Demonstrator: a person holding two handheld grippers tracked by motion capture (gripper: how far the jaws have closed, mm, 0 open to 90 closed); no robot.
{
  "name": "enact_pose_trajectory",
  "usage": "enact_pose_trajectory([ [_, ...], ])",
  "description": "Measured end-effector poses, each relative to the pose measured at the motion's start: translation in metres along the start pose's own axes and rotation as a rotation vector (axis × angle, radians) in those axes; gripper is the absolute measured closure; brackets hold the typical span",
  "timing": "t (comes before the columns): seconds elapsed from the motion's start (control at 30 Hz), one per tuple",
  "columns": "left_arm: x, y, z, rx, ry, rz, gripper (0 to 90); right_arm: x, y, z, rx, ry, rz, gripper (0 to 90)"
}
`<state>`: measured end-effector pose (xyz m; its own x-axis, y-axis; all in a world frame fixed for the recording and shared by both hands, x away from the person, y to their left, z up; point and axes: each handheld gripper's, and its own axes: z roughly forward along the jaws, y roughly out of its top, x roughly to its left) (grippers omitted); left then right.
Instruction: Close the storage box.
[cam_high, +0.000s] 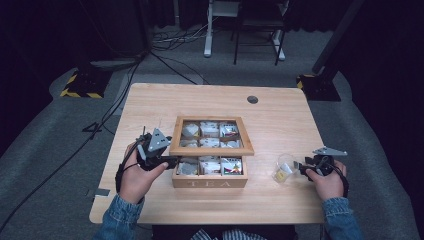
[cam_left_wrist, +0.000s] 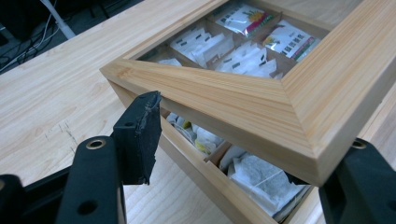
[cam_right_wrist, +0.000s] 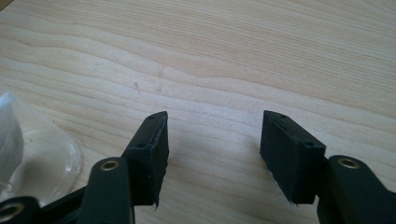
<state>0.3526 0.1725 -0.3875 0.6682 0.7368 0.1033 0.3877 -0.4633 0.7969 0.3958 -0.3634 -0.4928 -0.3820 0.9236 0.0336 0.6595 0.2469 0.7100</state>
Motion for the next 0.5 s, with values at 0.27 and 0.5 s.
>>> enact_pose_trajectory([
  [0.27, -0.0029, -0.0038, 0.0012, 0.045, -0.014, -0.003, 38.3, -0.0006, 0.0031, 0.0040, -0.006, 0.006, 0.005, 42.9],
  [0.5, -0.0074, -0.0086, 0.0036, 0.087, -0.015, 0.013, 38.5, 0.0012, 0.0069, 0.0076, -0.006, 0.016, 0.004, 42.4],
])
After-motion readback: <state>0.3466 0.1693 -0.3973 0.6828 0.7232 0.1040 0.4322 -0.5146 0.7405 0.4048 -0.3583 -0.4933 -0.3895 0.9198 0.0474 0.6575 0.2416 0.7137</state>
